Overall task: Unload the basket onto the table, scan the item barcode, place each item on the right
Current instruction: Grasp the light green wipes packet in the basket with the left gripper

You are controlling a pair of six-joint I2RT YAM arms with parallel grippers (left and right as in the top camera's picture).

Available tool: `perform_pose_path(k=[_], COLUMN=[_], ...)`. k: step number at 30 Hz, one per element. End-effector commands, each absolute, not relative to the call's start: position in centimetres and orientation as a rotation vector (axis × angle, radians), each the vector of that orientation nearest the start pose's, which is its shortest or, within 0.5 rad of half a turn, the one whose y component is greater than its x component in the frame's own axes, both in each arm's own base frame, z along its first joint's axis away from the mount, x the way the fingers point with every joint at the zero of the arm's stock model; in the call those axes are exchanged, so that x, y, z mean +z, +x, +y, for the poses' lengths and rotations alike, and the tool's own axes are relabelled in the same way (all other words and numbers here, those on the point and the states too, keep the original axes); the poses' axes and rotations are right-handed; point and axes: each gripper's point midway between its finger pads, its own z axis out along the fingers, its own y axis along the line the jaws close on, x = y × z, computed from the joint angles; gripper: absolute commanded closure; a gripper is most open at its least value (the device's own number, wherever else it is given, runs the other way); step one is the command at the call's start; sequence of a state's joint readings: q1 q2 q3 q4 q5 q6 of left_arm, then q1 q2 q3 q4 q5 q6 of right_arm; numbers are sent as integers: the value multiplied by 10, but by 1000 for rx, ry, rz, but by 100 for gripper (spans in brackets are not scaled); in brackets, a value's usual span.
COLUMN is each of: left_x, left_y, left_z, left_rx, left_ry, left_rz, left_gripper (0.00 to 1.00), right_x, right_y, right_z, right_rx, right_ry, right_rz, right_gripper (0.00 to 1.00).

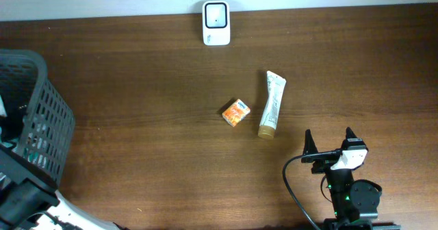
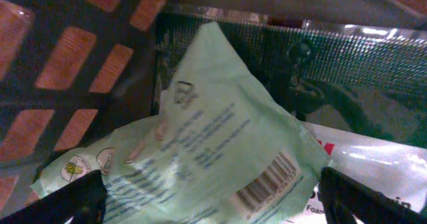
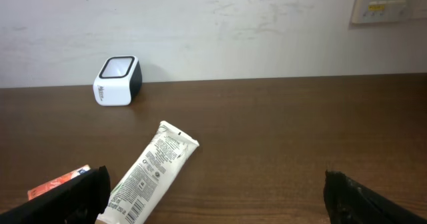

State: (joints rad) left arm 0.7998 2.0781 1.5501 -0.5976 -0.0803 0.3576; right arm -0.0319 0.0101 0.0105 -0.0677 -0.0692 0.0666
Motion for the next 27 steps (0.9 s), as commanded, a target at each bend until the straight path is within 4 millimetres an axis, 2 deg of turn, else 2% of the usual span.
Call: perform_pose_path(k=[1,2,5,6,7,9,10,13,17,19,21,23,24,25,27], left_x=[14,9,9,9,10,21,35,81,162,202,252,307,335,355,367], left_y=[329,328,328,328,328,331,335,344,343,341,333,321,321,323,328], left_z=[356,355,355,355,355,358,363,372,370,363,354,340,320,288,235], left_rx=[362,354,353,354,356,373,396,464,563,579,621,623,530,359,34], left_ry=[-621,-623,-624,-624,-623,-620,-615,-598,-571,-553,-568,-645,-649,-608,-588], left_rz=[2796,2806,2807,2807,2805,2783,2752,2657,2500,2417,2302,2137,2049,1998,1965], left_gripper=[7,11,46,54,62,69,74,98,100,100,100,100,100,100,100], right_x=[158,158,158,158,158,158,158,158,158,158,158,158,158,158,158], right_y=[246,246,246,246,246,246,246,246,246,246,246,246,246,246,246], right_z=[5,5,5,5,5,5,5,5,5,5,5,5,5,5,5], right_rx=[80,80,80,80,80,80,80,80,80,80,80,80,80,80,80], right_ry=[19,19,19,19,19,19,19,19,19,19,19,19,19,19,19], right_rz=[1641,1641,1641,1641,1641,1641,1642,1642,1642,1641,1641,1641,1641,1641,1641], right_gripper=[2,2,2,1,2,2,2,2,2,2,2,2,2,2,2])
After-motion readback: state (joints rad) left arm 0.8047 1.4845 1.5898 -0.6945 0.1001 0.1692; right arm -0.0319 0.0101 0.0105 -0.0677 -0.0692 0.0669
